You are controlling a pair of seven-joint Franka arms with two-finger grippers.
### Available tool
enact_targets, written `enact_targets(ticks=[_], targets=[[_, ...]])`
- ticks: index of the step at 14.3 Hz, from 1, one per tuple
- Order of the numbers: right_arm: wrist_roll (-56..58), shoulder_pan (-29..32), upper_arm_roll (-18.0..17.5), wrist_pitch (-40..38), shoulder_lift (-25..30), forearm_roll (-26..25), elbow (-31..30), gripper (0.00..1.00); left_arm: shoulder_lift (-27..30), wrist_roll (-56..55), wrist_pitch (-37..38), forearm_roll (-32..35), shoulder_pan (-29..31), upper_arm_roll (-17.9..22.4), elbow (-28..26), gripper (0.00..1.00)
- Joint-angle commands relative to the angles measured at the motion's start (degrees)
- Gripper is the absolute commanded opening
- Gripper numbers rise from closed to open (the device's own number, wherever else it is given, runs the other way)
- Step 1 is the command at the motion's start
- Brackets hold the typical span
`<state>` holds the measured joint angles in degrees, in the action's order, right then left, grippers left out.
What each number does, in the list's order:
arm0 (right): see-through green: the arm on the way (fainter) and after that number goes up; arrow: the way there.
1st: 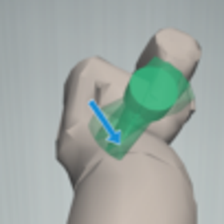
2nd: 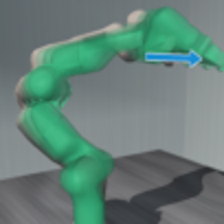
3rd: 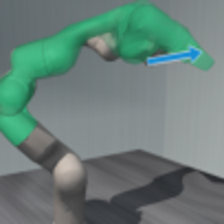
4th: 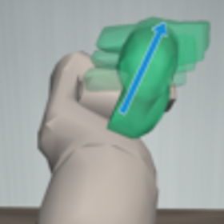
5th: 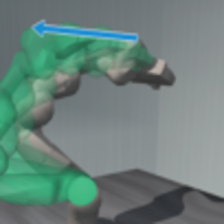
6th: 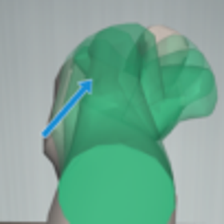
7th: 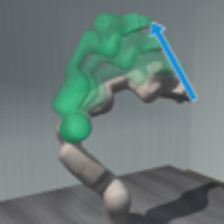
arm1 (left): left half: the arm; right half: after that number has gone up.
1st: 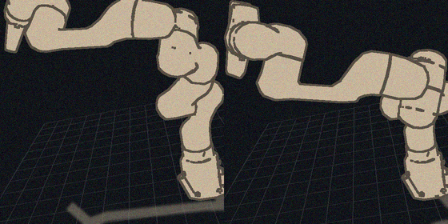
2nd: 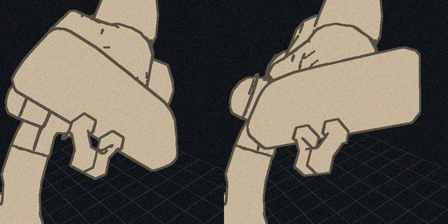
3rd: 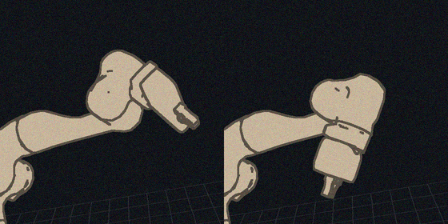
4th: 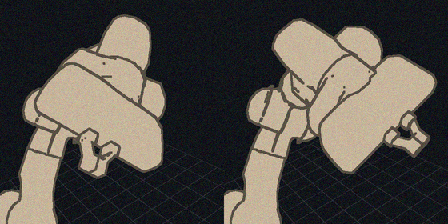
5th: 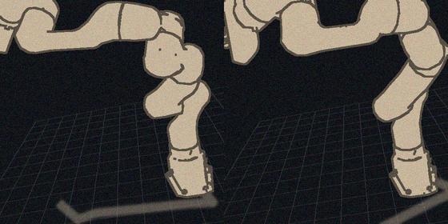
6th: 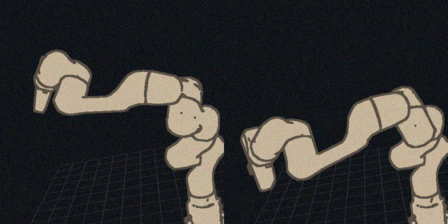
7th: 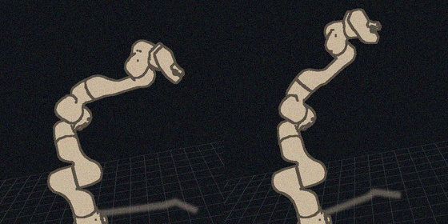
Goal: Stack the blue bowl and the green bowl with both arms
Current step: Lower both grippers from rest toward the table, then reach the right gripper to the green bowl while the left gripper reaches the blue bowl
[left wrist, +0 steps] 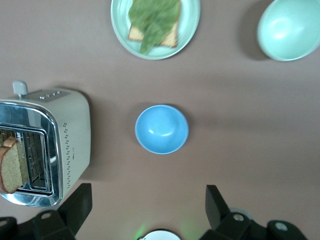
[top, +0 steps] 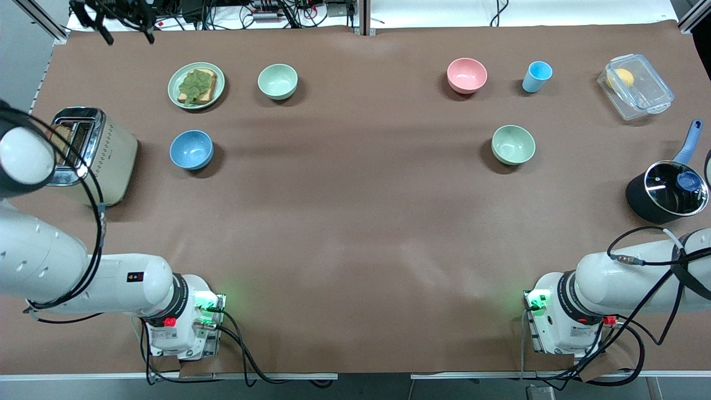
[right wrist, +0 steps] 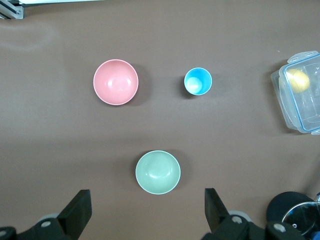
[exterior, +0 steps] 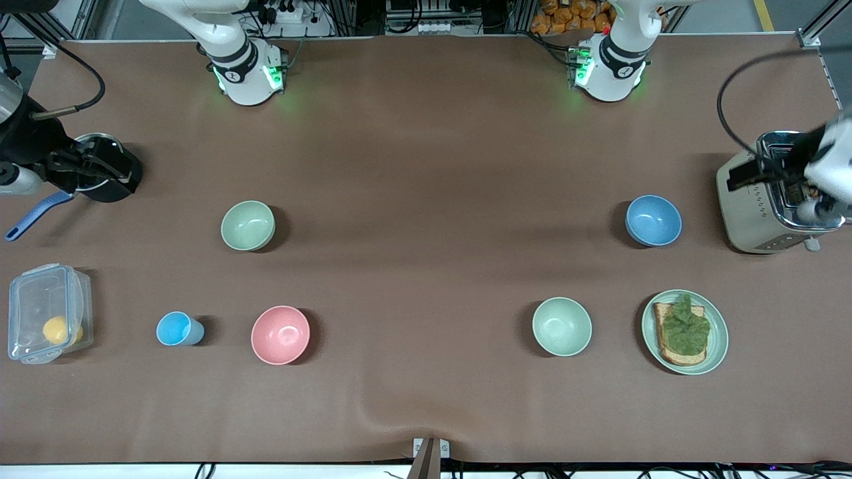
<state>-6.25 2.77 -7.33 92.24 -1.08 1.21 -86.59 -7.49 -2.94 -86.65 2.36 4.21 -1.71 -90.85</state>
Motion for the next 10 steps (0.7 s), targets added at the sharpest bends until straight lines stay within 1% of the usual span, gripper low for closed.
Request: enact_targets(ticks=[1, 2, 4, 5, 7, 8, 9, 10], targets=[[-0.52, 0.83, -0.31, -0.66, -1.02, -0.51, 0.45, 1.0, -3.4, 2.5, -2.81, 0.72, 4.12, -0.57, -1.85, 1.0], [-0.26, 1.19, -0.31, -0.66, -1.12, -0.51, 0.37, 1.0, -3.32, 3.02, -5.61, 0.54, 6.14, -0.66, -4.83, 1.0], [0.09, 1.28, -0.31, -0.66, -1.81, -0.42, -0.24, 1.0, -2.71, 6.26, -12.89, -0.07, 8.35, -0.66, -12.29, 1.0], [0.18, 1.28, -0.4, -0.49, -1.99, -0.42, -1.64, 1.0, -2.53, 6.54, -15.54, -0.69, 9.4, -0.75, -15.38, 1.0], [0.36, 1.19, -0.4, 0.56, -2.43, -0.16, -4.45, 1.0, -2.7, 6.54, -17.67, -1.57, 9.59, -0.84, -18.47, 1.0], [0.71, 1.54, -0.4, 2.13, -2.96, 1.15, -6.12, 1.0, -3.05, 6.46, -18.55, -1.48, 9.15, -1.01, -19.88, 1.0], [2.1, 2.32, -0.31, 3.72, -3.22, 2.73, -7.44, 1.0, -3.4, 6.46, -20.91, -1.31, 9.06, -1.01, -22.33, 1.0], [3.68, 2.85, -0.31, 5.39, -4.27, 3.18, -8.33, 1.0, -3.49, 6.46, -23.98, -1.31, 9.41, -1.01, -25.05, 1.0]])
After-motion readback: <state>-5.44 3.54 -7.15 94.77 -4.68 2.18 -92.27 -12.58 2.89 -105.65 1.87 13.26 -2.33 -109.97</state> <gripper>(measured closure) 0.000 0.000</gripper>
